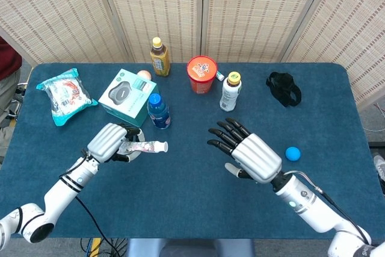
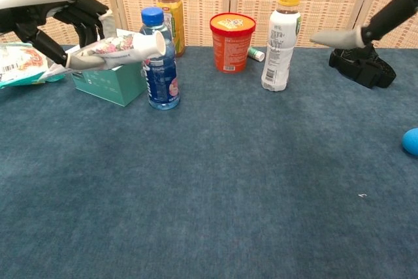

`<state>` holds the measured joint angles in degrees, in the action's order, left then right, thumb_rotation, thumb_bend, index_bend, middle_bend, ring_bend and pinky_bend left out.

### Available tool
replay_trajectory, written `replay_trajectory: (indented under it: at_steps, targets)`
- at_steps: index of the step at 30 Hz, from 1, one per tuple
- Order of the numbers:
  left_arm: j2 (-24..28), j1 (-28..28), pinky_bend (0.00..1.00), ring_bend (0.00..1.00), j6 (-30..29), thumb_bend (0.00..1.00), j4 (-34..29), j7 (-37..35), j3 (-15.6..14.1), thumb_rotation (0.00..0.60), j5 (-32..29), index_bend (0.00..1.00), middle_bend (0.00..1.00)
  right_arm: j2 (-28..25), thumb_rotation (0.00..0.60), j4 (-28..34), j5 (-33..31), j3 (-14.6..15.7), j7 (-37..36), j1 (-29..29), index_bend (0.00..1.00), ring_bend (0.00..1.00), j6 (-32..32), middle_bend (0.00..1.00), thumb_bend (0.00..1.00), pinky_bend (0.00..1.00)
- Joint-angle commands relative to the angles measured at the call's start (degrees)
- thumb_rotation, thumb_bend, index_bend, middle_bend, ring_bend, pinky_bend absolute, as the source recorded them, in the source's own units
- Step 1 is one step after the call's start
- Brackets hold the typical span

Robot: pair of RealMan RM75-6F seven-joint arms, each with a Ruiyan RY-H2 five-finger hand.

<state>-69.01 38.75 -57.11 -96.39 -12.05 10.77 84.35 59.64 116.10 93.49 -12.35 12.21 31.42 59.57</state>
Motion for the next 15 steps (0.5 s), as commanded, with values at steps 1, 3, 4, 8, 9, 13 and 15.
replay_trajectory:
  at_steps: [1, 3, 4, 8, 9, 13, 15]
  targets:
    - [0.5, 0.9, 0.44, 0.52, 1.3, 0.33, -0.8, -0.6, 0.6, 0.6, -1.5, 0.64, 0.67, 2.4, 0.6, 0.3, -2.4, -0.8, 2.7, 2.2, 0.24, 0.0, -2.2, 0.13, 0.26, 0.04]
    - [0.6, 1.4, 0.44, 0.52, 2.0, 0.34, -1.1, -0.8, 0.9, 0.6, -2.4, 0.65, 0.67, 3.7, 0.6, 0.0, -3.5, -1.0, 4.1, 3.5, 0.24, 0.0, -3.3, 0.13, 0.26, 0.04]
    - [0.6, 1.6, 0.44, 0.52, 2.2, 0.34, -1.2, -0.7, 1.0, 0.6, -2.8, 0.65, 0.67, 4.2, 0.6, -0.2, -4.0, -1.2, 4.6, 4.1, 0.24, 0.0, -3.7, 0.13, 0.26, 0.04]
    - [0.6, 2.4, 0.45, 0.52, 3.2, 0.34, -1.8, -0.7, 1.5, 0.6, -4.3, 0.65, 0.67, 6.8, 0.6, -1.4, -6.3, -1.8, 7.0, 6.4, 0.25, 0.0, -5.2, 0.12, 0.26, 0.04]
    - [0.6, 2.7, 0.45, 0.52, 3.4, 0.34, -1.9, -0.5, 1.6, 0.6, -4.6, 0.65, 0.67, 7.6, 0.6, -1.8, -6.9, -1.9, 7.5, 7.1, 0.25, 0.0, -5.5, 0.12, 0.26, 0.04]
    - [0.4, 3.2, 0.45, 0.52, 3.7, 0.34, -2.3, 0.2, 1.7, 0.6, -5.2, 0.65, 0.67, 10.0, 0.6, -3.3, -9.0, -2.3, 9.1, 8.9, 0.25, 0.0, -6.2, 0.12, 0.26, 0.03]
    - [0.3, 3.4, 0.45, 0.52, 3.8, 0.34, -2.5, 0.4, 1.7, 0.6, -5.5, 0.65, 0.67, 11.1, 0.6, -4.2, -10.1, -2.4, 9.9, 9.9, 0.24, 0.0, -6.6, 0.12, 0.26, 0.03]
